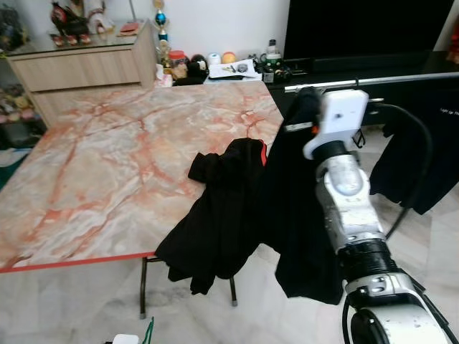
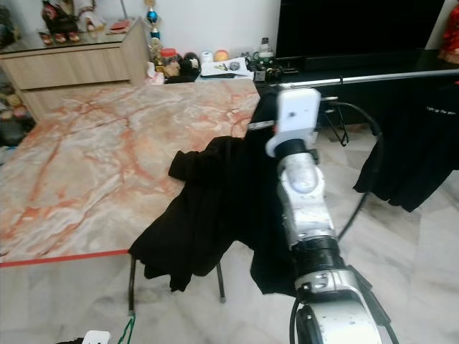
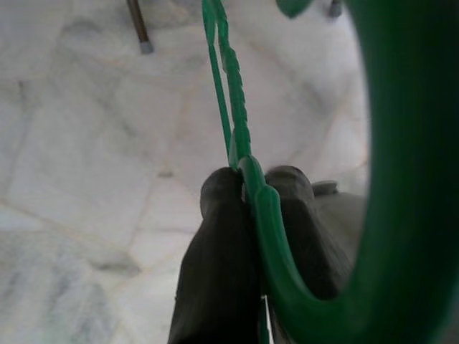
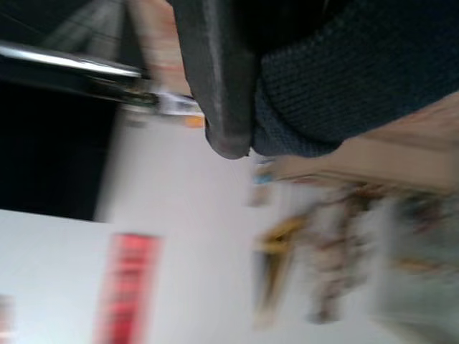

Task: Hang hanger

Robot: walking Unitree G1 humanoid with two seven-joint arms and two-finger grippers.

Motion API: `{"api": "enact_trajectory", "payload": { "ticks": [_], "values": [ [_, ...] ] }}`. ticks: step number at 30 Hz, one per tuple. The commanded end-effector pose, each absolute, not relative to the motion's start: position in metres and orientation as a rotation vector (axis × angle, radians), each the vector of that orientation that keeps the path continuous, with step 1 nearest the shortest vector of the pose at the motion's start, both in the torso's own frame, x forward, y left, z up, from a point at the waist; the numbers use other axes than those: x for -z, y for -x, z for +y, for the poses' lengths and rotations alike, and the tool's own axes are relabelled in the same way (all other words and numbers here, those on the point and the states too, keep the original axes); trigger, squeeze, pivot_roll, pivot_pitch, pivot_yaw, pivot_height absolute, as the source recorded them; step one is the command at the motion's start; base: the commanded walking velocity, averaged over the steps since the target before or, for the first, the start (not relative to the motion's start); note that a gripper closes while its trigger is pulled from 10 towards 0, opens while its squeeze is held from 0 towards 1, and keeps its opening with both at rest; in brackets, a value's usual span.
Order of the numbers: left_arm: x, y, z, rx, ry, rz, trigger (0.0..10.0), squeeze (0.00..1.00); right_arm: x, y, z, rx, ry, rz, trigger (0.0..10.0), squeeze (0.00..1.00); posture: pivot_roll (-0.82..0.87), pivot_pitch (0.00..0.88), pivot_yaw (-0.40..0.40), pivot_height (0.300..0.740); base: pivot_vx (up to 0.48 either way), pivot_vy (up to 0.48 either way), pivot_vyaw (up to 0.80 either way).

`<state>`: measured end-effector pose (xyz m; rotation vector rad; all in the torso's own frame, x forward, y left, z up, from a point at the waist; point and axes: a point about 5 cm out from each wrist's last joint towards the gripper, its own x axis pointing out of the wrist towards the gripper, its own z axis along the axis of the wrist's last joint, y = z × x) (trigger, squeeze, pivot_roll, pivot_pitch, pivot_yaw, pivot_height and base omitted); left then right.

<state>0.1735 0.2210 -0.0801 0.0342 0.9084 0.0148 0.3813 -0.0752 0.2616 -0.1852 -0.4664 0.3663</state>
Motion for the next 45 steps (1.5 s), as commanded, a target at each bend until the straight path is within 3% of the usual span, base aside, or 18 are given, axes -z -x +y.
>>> {"api": "enact_trajectory", "payload": {
  "ticks": [1, 7, 15, 22, 29, 34, 36, 40, 45],
  "values": [
    [0.082, -0.168, 0.224, -0.023, -0.037, 0.932, 10.0, 0.0, -0.279, -0.377, -0.059, -0.439, 0.219, -0.541, 10.0, 0.0, 0.04, 0.031, 0.058, 0.74, 0.3, 0.0, 0.0],
    [0.083, -0.165, 0.227, -0.028, -0.041, 0.945, 10.0, 0.0, -0.312, -0.385, -0.063, -0.413, 0.15, -0.589, 10.0, 0.0, 0.04, 0.03, 0.059, 0.74, 0.298, 0.0, 0.0],
    [0.084, -0.164, 0.226, -0.022, -0.041, 0.947, 10.0, 0.0, -0.327, -0.388, -0.043, -0.458, 0.206, -0.609, 10.0, 0.0, 0.04, 0.022, 0.06, 0.74, 0.297, 0.0, 0.0],
    [0.084, -0.164, 0.226, -0.024, -0.045, 0.949, 10.0, 0.0, -0.34, -0.391, -0.043, -0.45, 0.213, -0.629, 10.0, 0.0, 0.05, 0.02, 0.056, 0.74, 0.297, 0.0, 0.0],
    [0.085, -0.163, 0.223, -0.018, -0.043, 0.95, 10.0, 0.0, -0.309, -0.393, -0.051, -0.447, 0.223, -0.569, 10.0, 0.0, 0.05, 0.023, 0.053, 0.74, 0.293, 0.0, 0.0],
    [0.086, -0.161, 0.22, -0.014, -0.028, 0.953, 10.0, 0.0, -0.258, -0.392, -0.066, -0.414, 0.218, -0.404, 10.0, 0.0, 0.04, 0.026, 0.053, 0.74, 0.0, 0.0, 0.0],
    [0.087, -0.16, 0.219, -0.009, -0.02, 0.949, 10.0, 0.0, -0.222, -0.384, -0.079, -0.403, 0.158, -0.307, 10.0, 0.0, 0.04, 0.03, 0.052, 0.74, 0.0, 0.0, 0.0],
    [0.087, -0.158, 0.219, -0.008, -0.024, 0.955, 10.0, 0.0, -0.191, -0.36, -0.094, -0.394, 0.023, -0.251, 10.0, 0.0, 0.04, 0.03, 0.039, 0.74, 0.0, 0.0, 0.0],
    [0.088, -0.156, 0.22, -0.012, -0.024, 0.959, 10.0, 0.0, -0.164, -0.327, -0.116, -0.325, -0.022, -0.163, 10.0, 0.0, 0.04, 0.026, 0.032, 0.74, 0.0, 0.0, 0.0]
  ]
}}
